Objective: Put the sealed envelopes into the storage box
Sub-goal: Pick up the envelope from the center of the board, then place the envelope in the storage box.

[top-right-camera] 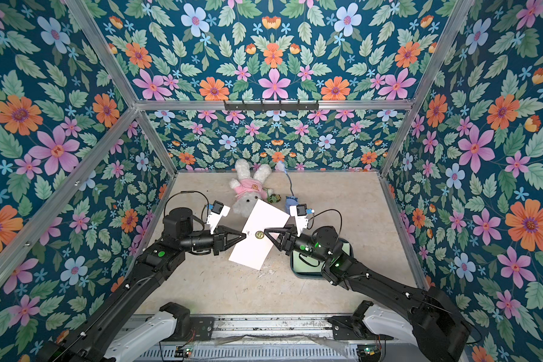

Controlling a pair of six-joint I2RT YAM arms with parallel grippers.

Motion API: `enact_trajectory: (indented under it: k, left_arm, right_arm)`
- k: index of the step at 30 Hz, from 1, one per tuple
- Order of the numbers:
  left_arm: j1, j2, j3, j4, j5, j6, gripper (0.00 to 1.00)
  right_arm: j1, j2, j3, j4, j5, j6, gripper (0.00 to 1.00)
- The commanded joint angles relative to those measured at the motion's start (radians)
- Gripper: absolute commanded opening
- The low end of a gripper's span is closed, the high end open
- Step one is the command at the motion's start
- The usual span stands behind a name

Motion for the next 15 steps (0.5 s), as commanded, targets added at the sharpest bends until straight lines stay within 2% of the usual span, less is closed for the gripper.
enact_trajectory:
  k: [1, 6, 9, 11, 15]
  left_arm:
    - [0.003, 0.042, 0.048, -0.054, -0.006, 0.074, 0.00]
    - [-0.052, 0.176, 0.188, -0.170, -0.062, 0.190, 0.00]
    - [-0.184, 0.300, 0.319, -0.264, -0.192, 0.293, 0.00]
    - [-0.284, 0.406, 0.426, -0.338, -0.268, 0.376, 0.00]
    - [-0.394, 0.680, 0.728, -0.536, -0.274, 0.537, 0.00]
  right_arm:
    - [-0.110, -0.047, -0.009, -0.125, 0.011, -0.034, 0.53]
    - [-0.377, -0.164, -0.055, -0.277, 0.030, -0.054, 0.53]
    - [-0.525, -0.200, -0.055, -0.409, 0.105, -0.075, 0.53]
    - [-0.624, -0.205, -0.061, -0.452, 0.102, -0.067, 0.53]
    - [-0.806, -0.188, -0.071, -0.479, 0.012, -0.084, 0.52]
